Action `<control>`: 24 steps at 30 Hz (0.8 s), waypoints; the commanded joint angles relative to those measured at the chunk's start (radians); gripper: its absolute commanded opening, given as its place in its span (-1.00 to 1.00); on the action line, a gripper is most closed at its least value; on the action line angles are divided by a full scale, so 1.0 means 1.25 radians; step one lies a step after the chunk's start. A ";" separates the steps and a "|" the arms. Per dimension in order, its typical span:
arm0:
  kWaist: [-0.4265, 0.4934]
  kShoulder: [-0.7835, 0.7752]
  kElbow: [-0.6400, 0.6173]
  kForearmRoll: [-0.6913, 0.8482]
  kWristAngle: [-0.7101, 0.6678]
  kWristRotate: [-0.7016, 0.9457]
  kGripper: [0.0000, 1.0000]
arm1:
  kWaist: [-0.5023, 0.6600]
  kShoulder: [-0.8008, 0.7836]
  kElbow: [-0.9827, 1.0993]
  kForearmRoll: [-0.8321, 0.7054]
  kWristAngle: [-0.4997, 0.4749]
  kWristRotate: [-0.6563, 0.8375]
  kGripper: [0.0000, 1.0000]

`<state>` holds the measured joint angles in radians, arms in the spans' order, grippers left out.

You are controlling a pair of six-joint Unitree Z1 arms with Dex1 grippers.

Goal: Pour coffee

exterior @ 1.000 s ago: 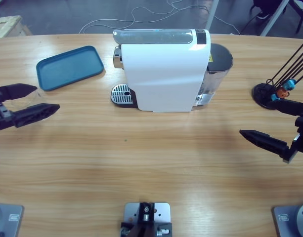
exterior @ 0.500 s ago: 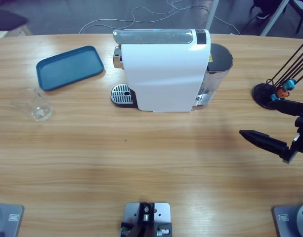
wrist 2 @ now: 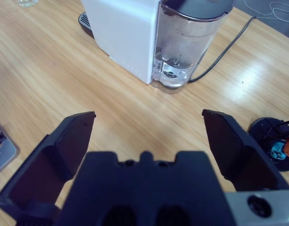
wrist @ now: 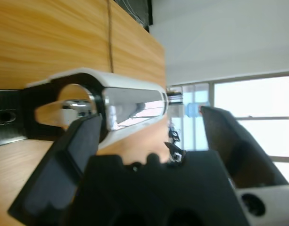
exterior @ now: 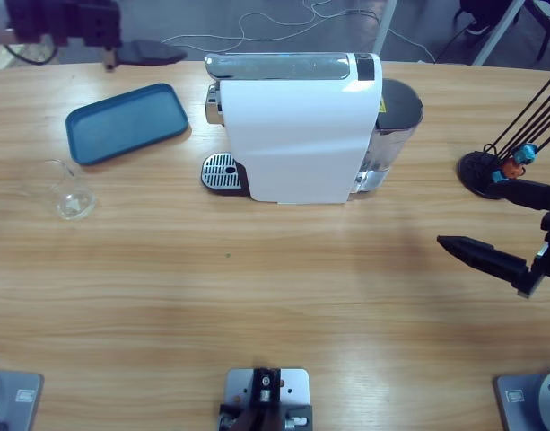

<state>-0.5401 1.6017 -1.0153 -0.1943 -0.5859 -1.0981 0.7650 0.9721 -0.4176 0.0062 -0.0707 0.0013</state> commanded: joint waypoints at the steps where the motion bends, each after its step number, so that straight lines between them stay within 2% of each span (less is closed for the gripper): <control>1: 0.005 0.060 0.032 -0.053 -0.059 -0.024 0.77 | 0.006 -0.023 0.004 0.011 0.007 -0.001 1.00; 10: 0.038 0.017 0.096 -0.056 -0.056 -0.015 0.77 | 0.006 -0.027 0.005 0.011 0.007 -0.001 1.00; 24: 0.029 0.066 0.079 -0.109 -0.070 -0.026 0.77 | 0.006 -0.027 0.005 0.010 0.006 -0.001 1.00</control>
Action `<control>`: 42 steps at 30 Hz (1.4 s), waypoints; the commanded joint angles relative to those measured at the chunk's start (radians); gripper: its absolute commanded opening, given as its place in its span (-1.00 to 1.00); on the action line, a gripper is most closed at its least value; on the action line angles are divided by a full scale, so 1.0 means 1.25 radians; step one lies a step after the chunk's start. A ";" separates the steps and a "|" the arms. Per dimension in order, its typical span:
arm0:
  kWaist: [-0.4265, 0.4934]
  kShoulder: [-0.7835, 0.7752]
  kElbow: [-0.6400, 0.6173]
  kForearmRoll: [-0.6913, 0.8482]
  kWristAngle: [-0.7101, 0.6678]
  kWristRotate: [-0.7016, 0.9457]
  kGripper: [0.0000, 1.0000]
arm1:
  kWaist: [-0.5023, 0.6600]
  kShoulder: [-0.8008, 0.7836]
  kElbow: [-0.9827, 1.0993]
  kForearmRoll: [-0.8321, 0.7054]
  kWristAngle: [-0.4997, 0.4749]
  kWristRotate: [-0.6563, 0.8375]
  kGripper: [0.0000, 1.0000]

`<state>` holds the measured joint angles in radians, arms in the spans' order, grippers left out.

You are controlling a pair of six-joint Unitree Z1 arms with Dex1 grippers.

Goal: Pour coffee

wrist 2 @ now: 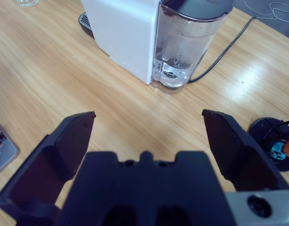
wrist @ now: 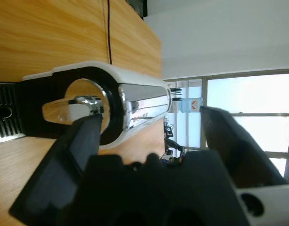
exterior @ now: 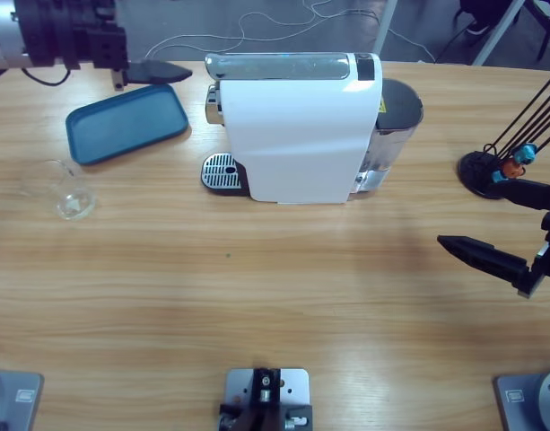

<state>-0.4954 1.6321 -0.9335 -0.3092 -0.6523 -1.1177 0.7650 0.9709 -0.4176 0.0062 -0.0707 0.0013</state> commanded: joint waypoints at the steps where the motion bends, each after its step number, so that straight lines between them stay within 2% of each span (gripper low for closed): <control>1: -0.009 0.043 0.012 -0.018 -0.017 -0.011 0.77 | 0.006 -0.026 0.005 0.010 0.006 -0.001 1.00; 12: -0.048 0.080 -0.011 -0.041 -0.016 -0.033 0.70 | 0.005 -0.028 0.006 0.010 0.005 -0.001 1.00; 13: -0.048 0.080 -0.012 -0.041 -0.016 -0.033 0.64 | 0.006 -0.028 0.006 0.010 0.005 -0.001 1.00; 16: -0.048 0.076 -0.017 -0.041 -0.012 -0.032 -0.04 | 0.006 -0.028 0.006 0.010 0.005 -0.001 1.00; 19: -0.048 0.073 -0.016 -0.041 -0.012 -0.029 -0.51 | 0.006 -0.028 0.006 0.010 0.006 -0.001 1.00; 20: -0.048 0.069 -0.014 -0.041 -0.013 -0.027 -0.80 | 0.006 -0.028 0.006 0.010 0.006 -0.001 1.00; 21: -0.048 0.062 -0.012 -0.041 -0.012 -0.021 -1.00 | 0.006 -0.028 0.006 0.010 0.006 -0.001 1.00; 30: -0.048 0.018 -0.054 -0.035 -0.018 -0.008 -1.00 | 0.006 -0.028 0.006 0.009 0.007 -0.001 1.00; 36: -0.048 -0.009 -0.129 0.039 -0.022 -0.001 -1.00 | 0.006 -0.030 0.006 0.009 0.007 -0.001 1.00; 38: -0.051 -0.018 -0.161 0.088 -0.017 0.023 -1.00 | 0.006 -0.031 0.006 0.009 0.007 -0.001 1.00; 40: -0.062 -0.038 -0.225 0.223 0.011 0.115 -1.00 | 0.006 -0.035 0.005 0.011 0.007 0.003 1.00; 41: -0.076 -0.061 -0.259 0.318 0.063 0.192 -0.75 | 0.006 -0.035 0.002 0.017 0.007 0.008 1.00; 42: -0.090 -0.087 -0.271 0.378 0.128 0.246 0.02 | 0.006 -0.033 -0.005 0.028 0.003 0.015 1.00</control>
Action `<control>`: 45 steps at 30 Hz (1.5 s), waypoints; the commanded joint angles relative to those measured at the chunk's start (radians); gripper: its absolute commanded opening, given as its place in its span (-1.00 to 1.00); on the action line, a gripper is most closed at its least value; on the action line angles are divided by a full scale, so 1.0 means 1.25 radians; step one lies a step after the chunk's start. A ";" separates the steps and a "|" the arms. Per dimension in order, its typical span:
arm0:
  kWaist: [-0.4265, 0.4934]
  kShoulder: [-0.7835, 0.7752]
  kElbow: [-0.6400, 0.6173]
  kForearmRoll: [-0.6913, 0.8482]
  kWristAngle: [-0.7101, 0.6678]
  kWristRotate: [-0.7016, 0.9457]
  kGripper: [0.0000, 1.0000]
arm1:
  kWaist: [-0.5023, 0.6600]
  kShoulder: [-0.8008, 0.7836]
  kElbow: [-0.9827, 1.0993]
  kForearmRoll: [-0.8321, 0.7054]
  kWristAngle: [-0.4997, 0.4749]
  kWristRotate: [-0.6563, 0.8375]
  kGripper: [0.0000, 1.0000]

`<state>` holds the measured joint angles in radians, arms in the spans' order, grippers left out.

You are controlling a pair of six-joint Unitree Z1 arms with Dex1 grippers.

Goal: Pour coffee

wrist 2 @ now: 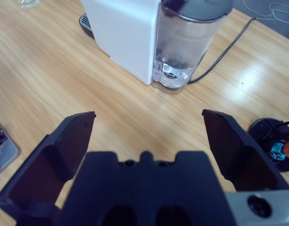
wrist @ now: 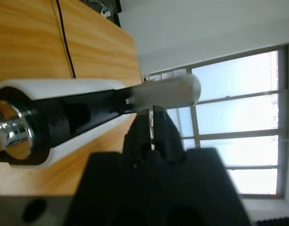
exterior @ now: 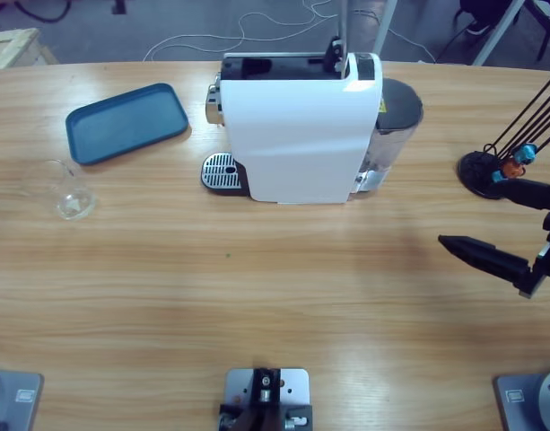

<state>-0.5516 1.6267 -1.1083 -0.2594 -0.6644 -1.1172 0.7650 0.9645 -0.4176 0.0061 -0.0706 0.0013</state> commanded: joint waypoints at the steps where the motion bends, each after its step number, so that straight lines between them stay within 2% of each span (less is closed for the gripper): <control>1: -0.061 -0.112 -0.139 0.393 0.214 0.304 0.42 | 0.006 -0.027 -0.019 0.051 -0.004 0.025 1.00; 2: -0.082 -0.145 -0.152 0.463 0.297 0.379 0.71 | 0.006 -0.028 -0.051 0.107 -0.009 0.042 1.00; 3: -0.106 -0.174 -0.170 0.539 0.376 0.453 0.85 | 0.006 -0.027 -0.084 0.163 -0.013 0.064 1.00; 6: -0.190 -0.237 -0.178 0.725 0.614 0.630 0.91 | 0.002 -0.019 -0.196 0.285 -0.091 0.128 1.00; 8: -0.230 -0.292 -0.104 0.753 0.728 0.663 0.93 | -0.090 -0.002 -0.287 0.345 -0.119 0.185 1.00; 9: -0.232 -0.336 -0.051 0.745 0.740 0.662 0.96 | -0.156 0.005 -0.315 0.370 -0.116 0.220 1.00; 11: -0.232 -0.456 0.079 0.693 0.743 0.663 0.97 | -0.261 0.017 -0.330 0.396 -0.109 0.252 1.00; 12: -0.233 -0.504 0.141 0.659 0.751 0.667 0.98 | -0.312 0.030 -0.328 0.404 -0.096 0.254 0.93; 13: -0.233 -0.544 0.197 0.638 0.756 0.668 0.98 | -0.347 0.046 -0.327 0.410 -0.082 0.254 0.68; 14: -0.233 -0.573 0.246 0.632 0.756 0.667 0.98 | -0.370 0.062 -0.327 0.407 -0.074 0.254 0.27; 15: -0.233 -0.597 0.288 0.632 0.755 0.665 0.97 | -0.378 0.077 -0.322 0.392 -0.071 0.254 0.07; 17: -0.233 -0.654 0.360 0.613 0.740 0.644 0.94 | -0.381 0.117 -0.299 0.348 -0.075 0.265 -0.05; 19: -0.234 -0.685 0.380 0.589 0.729 0.642 0.93 | -0.392 0.162 -0.272 0.296 -0.073 0.288 0.01; 20: -0.234 -0.688 0.387 0.578 0.729 0.642 0.94 | -0.392 0.177 -0.264 0.277 -0.078 0.294 0.28; 21: -0.234 -0.690 0.391 0.571 0.729 0.643 0.93 | -0.392 0.193 -0.263 0.264 -0.082 0.295 0.38; 28: -0.234 -0.671 0.425 0.489 0.730 0.657 0.94 | -0.392 0.242 -0.200 0.156 -0.143 0.259 0.38; 35: -0.208 -0.531 0.417 0.413 0.725 0.705 0.95 | -0.401 0.297 -0.161 0.079 -0.177 0.257 0.37; 39: -0.150 -0.514 0.415 0.396 0.635 0.718 0.95 | -0.430 0.334 -0.153 0.037 -0.180 0.257 0.37; 45: -0.147 -0.496 0.417 0.392 0.628 0.720 0.95 | -0.459 0.392 -0.140 -0.011 -0.203 0.267 0.33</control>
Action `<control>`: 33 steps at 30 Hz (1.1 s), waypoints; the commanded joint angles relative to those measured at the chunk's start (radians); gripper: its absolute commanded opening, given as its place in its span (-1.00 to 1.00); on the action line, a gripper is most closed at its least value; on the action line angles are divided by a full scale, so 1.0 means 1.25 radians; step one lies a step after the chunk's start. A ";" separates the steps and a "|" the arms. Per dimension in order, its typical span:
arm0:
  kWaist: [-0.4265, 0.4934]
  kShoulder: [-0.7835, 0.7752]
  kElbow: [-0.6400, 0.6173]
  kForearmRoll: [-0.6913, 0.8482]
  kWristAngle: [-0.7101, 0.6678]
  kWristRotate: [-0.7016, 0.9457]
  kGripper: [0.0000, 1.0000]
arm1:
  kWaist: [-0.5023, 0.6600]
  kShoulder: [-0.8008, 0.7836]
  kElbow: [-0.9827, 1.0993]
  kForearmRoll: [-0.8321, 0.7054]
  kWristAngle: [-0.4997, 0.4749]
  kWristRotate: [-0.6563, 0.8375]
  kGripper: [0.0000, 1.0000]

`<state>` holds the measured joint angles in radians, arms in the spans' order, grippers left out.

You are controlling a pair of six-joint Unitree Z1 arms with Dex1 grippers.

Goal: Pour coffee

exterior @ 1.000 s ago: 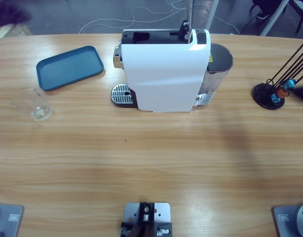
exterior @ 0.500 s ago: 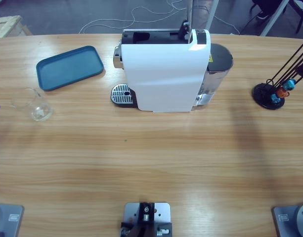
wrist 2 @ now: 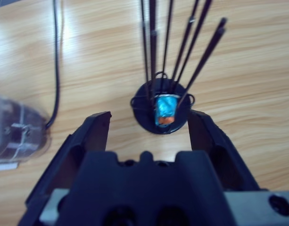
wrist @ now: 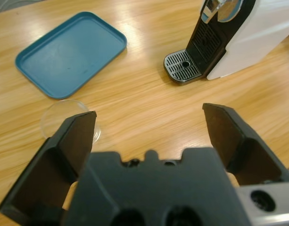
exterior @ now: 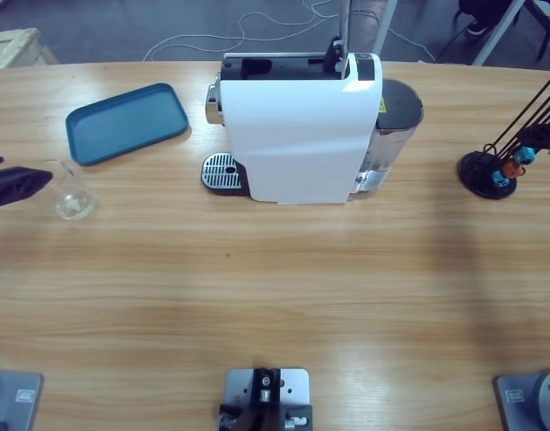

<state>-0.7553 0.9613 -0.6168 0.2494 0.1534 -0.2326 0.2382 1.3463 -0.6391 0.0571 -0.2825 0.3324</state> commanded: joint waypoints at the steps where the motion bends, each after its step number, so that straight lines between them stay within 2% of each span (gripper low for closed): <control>1: 0.016 0.038 0.025 -0.016 -0.026 0.012 0.95 | -0.039 0.096 0.039 -0.055 -0.036 0.006 0.31; 7: 0.016 0.041 0.026 -0.018 -0.026 0.012 0.95 | -0.040 0.119 0.054 -0.094 -0.044 0.013 0.30; 9: 0.016 0.041 0.026 -0.018 -0.027 0.012 0.95 | -0.040 0.125 0.055 -0.100 -0.050 0.013 0.09; 33: 0.016 0.043 0.027 -0.019 -0.026 0.012 0.95 | -0.047 0.180 0.062 -0.137 -0.065 0.022 0.09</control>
<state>-0.7436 0.9894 -0.6168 0.2377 0.1316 -0.2243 0.1918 1.5311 -0.5838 -0.0994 -0.3420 0.3474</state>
